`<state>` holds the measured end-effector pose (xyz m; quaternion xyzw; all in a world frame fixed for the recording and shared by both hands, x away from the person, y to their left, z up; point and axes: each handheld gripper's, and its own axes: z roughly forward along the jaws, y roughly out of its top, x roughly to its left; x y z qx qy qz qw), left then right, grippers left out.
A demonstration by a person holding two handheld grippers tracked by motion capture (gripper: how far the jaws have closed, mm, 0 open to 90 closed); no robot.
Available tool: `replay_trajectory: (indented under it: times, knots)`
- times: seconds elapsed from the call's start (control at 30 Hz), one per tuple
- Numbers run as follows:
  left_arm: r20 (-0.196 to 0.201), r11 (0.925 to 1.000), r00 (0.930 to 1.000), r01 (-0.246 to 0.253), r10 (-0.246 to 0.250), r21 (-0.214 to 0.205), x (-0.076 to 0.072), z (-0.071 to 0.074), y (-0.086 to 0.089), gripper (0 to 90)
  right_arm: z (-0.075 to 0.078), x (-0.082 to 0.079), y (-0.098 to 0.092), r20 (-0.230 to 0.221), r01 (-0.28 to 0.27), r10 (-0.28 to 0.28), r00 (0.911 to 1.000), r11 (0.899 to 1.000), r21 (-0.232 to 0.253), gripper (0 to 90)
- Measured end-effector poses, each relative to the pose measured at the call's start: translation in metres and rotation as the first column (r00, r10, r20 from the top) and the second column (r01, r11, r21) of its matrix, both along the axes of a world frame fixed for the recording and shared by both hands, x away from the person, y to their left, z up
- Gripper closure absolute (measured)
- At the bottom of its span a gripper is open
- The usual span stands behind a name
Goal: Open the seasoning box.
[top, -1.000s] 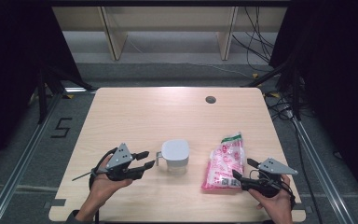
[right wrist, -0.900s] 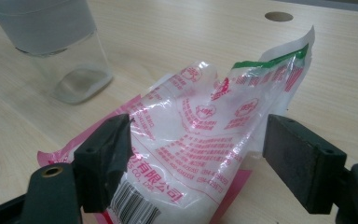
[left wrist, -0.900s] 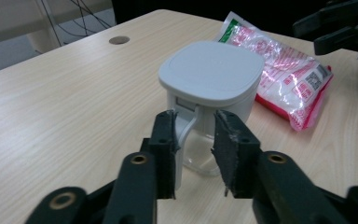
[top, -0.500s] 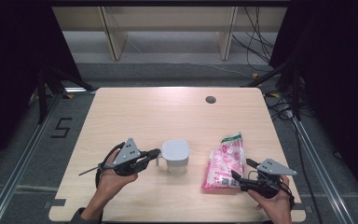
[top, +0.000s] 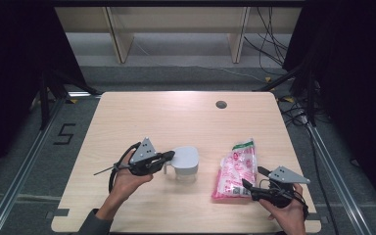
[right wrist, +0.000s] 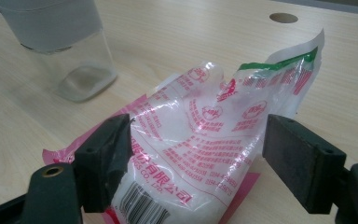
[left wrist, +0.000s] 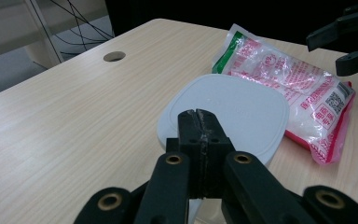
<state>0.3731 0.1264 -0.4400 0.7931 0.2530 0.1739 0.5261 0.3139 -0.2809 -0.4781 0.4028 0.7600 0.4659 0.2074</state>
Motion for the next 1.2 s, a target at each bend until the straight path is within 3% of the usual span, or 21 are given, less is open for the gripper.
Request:
replay_trajectory:
  times: [0.1,0.13,0.3,0.33,0.57,0.6,0.7,0.73,0.8,0.93,1.07,1.1,1.13,1.17,1.2]
  knots:
    - [0.002,1.0,1.0,-0.003,0.003,0.007,-0.001,0.001,0.001,89.0,0.0,0.0,0.0,0.016,0.001,0.0,0.9999,1.0,-0.009,24.9]
    - [0.021,0.9998,0.9998,0.006,-0.007,0.018,0.001,0.001,0.002,89.0,0.0,0.0,0.0,0.014,0.001,0.0,0.9999,1.0,-0.014,24.9]
    - [0.021,0.9998,0.9997,0.006,-0.007,0.016,0.001,0.0,0.003,89.0,0.0,0.001,0.0,0.008,-0.005,0.005,1.0,1.0,-0.009,24.9]
    - [0.023,0.9999,0.9997,0.009,-0.009,0.015,0.001,0.0,0.003,89.0,0.001,-0.002,0.002,-0.016,0.016,-0.016,0.9998,1.0,0.006,24.9]
    - [0.002,1.0,1.0,-0.007,0.007,-0.001,-0.001,-0.001,0.004,89.0,0.002,0.002,0.006,0.021,-0.009,0.009,0.9997,1.0,0.003,25.2]
    - [0.016,1.0,0.9999,0.001,-0.001,0.009,0.0,-0.001,0.005,89.0,0.003,0.001,0.009,0.003,0.006,-0.006,1.0,1.0,0.02,25.2]
    - [0.012,1.0,0.9999,-0.004,0.004,-0.008,-0.001,-0.002,0.005,89.0,0.004,0.004,0.014,0.022,-0.019,0.019,0.9996,1.0,0.008,26.7]
    - [0.012,1.0,0.9999,-0.005,0.005,-0.009,-0.001,-0.002,0.005,89.0,0.004,0.003,0.018,0.008,-0.019,0.019,0.9998,1.0,0.01,27.5]
    - [0.01,0.9999,0.9999,-0.006,0.006,-0.01,-0.001,-0.002,0.005,89.0,0.004,0.007,0.024,0.036,-0.051,0.052,0.998,0.999,-0.003,28.5]
    - [0.004,0.9998,1.0,-0.003,0.003,-0.018,-0.001,-0.003,0.005,89.0,0.005,0.006,0.04,0.031,-0.081,0.081,0.9962,0.997,-0.016,34.3]
    - [0.02,0.9999,0.9998,0.006,-0.006,-0.009,0.0,-0.002,0.006,89.0,0.008,0.011,0.053,0.08,-0.124,0.127,0.9887,0.992,-0.032,41.8]
    - [0.003,0.9997,1.0,-0.004,0.004,-0.023,-0.001,-0.003,0.006,89.0,0.009,0.013,0.056,0.085,-0.137,0.14,0.9866,0.99,-0.038,43.9]
    - [0.002,0.9996,1.0,-0.001,0.001,-0.027,0.0,-0.003,0.006,89.0,0.009,0.013,0.06,0.063,-0.139,0.141,0.988,0.99,-0.028,45.7]
    - [0.001,0.9996,1.0,-0.003,0.003,-0.028,-0.001,-0.003,0.006,89.0,0.009,0.016,0.062,0.08,-0.153,0.156,0.9846,0.987,-0.038,48.8]
    - [0.01,0.9998,0.9999,-0.004,0.004,-0.021,-0.001,-0.003,0.006,89.0,0.01,0.015,0.066,0.064,-0.151,0.152,0.9863,0.988,-0.024,52.0]
